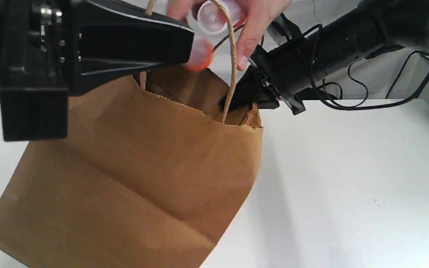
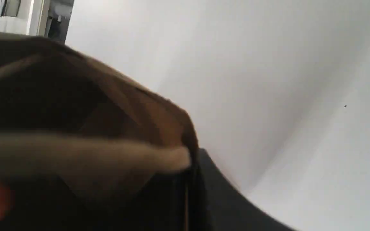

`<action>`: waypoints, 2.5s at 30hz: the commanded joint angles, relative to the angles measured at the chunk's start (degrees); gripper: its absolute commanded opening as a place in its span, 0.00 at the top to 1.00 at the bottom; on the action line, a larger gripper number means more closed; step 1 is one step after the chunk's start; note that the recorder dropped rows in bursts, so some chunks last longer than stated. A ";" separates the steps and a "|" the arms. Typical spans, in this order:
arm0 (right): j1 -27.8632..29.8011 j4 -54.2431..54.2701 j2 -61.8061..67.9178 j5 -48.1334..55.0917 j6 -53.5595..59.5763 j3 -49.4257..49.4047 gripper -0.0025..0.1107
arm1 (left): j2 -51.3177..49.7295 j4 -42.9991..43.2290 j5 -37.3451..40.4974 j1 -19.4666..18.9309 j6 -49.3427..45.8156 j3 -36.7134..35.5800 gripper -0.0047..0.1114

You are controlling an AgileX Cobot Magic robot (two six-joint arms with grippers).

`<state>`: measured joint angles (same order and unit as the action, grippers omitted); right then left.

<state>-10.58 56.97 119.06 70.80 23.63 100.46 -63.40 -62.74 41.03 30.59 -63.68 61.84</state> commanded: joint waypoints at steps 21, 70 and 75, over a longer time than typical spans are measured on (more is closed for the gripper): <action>-0.02 -11.78 -5.53 -0.83 -3.16 14.82 0.98 | -0.05 13.46 -6.94 0.16 20.32 -0.94 0.96; -2.07 -22.06 -5.38 -0.83 -7.14 8.14 0.78 | -0.05 6.81 -9.31 -12.01 19.90 -9.25 0.52; -2.07 -22.06 -5.38 -0.83 -7.14 8.14 0.56 | -0.05 7.88 -9.98 -12.01 19.90 -9.25 0.52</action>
<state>-12.55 34.43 114.11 70.33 16.37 108.92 -63.40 -55.19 31.96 18.69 -43.62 52.78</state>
